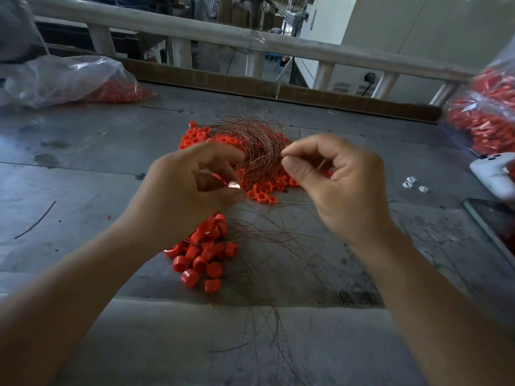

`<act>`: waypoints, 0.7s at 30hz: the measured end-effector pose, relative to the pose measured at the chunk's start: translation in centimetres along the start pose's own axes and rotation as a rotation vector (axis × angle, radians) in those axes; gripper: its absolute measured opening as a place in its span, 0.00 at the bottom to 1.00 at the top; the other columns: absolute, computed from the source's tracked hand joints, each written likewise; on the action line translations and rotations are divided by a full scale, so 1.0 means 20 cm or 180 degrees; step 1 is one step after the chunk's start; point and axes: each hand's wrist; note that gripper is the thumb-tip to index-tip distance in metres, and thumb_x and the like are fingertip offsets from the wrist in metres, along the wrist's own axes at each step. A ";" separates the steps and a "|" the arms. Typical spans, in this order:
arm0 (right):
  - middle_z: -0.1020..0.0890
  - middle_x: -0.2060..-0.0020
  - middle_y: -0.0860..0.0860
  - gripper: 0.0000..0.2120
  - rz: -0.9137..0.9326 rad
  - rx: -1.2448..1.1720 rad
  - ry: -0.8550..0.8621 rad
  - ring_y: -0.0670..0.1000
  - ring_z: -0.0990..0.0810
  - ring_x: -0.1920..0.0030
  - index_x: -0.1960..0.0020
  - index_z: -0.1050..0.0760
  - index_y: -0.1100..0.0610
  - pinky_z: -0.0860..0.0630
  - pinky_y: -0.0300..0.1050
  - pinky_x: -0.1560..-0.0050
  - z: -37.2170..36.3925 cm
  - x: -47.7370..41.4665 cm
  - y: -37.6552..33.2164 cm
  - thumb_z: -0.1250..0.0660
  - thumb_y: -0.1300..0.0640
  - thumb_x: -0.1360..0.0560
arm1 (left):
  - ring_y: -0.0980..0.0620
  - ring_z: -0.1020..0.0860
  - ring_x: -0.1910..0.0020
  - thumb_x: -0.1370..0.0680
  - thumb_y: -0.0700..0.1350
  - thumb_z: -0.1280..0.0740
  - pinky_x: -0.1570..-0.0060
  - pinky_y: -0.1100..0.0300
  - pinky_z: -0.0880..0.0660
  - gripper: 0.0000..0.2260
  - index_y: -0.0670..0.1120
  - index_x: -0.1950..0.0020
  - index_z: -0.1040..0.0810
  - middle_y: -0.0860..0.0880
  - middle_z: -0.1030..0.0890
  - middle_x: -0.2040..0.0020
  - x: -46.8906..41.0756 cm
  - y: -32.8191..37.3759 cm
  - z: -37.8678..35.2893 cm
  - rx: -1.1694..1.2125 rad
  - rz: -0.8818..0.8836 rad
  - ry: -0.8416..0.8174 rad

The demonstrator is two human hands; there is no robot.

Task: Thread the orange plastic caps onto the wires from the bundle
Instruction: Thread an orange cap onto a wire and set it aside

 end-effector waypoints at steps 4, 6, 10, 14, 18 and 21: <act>0.22 0.66 0.41 0.04 -0.0112 -0.0157 0.0069 0.42 0.23 0.65 0.57 0.24 0.51 0.26 0.34 0.62 0.04 -0.01 0.00 0.32 0.60 0.28 | 0.57 0.18 0.63 0.43 0.55 0.30 0.59 0.67 0.22 0.13 0.65 0.60 0.20 0.59 0.17 0.59 0.00 -0.01 -0.01 0.0138 0.0097 -0.0102; 0.23 0.66 0.40 0.06 -0.0128 -0.0153 -0.0031 0.41 0.24 0.66 0.56 0.24 0.51 0.27 0.33 0.63 0.04 -0.01 0.00 0.33 0.62 0.27 | 0.58 0.18 0.62 0.42 0.51 0.29 0.60 0.70 0.23 0.14 0.64 0.60 0.19 0.59 0.17 0.60 0.00 0.00 -0.02 0.0333 0.0112 -0.0122; 0.24 0.67 0.40 0.08 -0.0214 -0.0013 -0.0207 0.40 0.25 0.67 0.57 0.25 0.50 0.29 0.30 0.65 0.03 0.01 0.00 0.35 0.63 0.27 | 0.57 0.18 0.63 0.44 0.54 0.29 0.61 0.71 0.24 0.13 0.60 0.61 0.18 0.56 0.16 0.62 0.00 0.01 -0.02 0.0517 0.0137 -0.0082; 0.22 0.68 0.44 0.06 -0.0279 -0.0015 -0.0204 0.43 0.25 0.67 0.61 0.26 0.52 0.27 0.33 0.66 0.03 0.01 -0.01 0.33 0.60 0.27 | 0.58 0.18 0.63 0.46 0.54 0.28 0.61 0.71 0.25 0.14 0.56 0.61 0.17 0.54 0.16 0.64 0.00 0.02 -0.02 0.0837 0.0280 -0.0275; 0.23 0.68 0.45 0.06 -0.0321 -0.0060 -0.0246 0.45 0.25 0.68 0.61 0.25 0.52 0.28 0.34 0.67 0.02 0.01 -0.02 0.32 0.60 0.27 | 0.61 0.19 0.65 0.44 0.56 0.29 0.63 0.72 0.26 0.15 0.54 0.59 0.17 0.55 0.17 0.65 0.01 0.04 -0.03 0.0835 0.0329 -0.0459; 0.23 0.68 0.47 0.07 -0.0352 -0.0223 -0.0289 0.48 0.25 0.68 0.62 0.26 0.52 0.27 0.37 0.67 0.00 0.03 -0.03 0.33 0.60 0.27 | 0.60 0.19 0.65 0.45 0.56 0.30 0.64 0.72 0.26 0.14 0.54 0.62 0.16 0.54 0.16 0.64 0.01 0.04 -0.05 0.0753 0.0374 -0.0413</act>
Point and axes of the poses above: each hand's wrist, its own x-axis away from the middle knuckle, its own z-axis out of the back of the hand, y = z × x
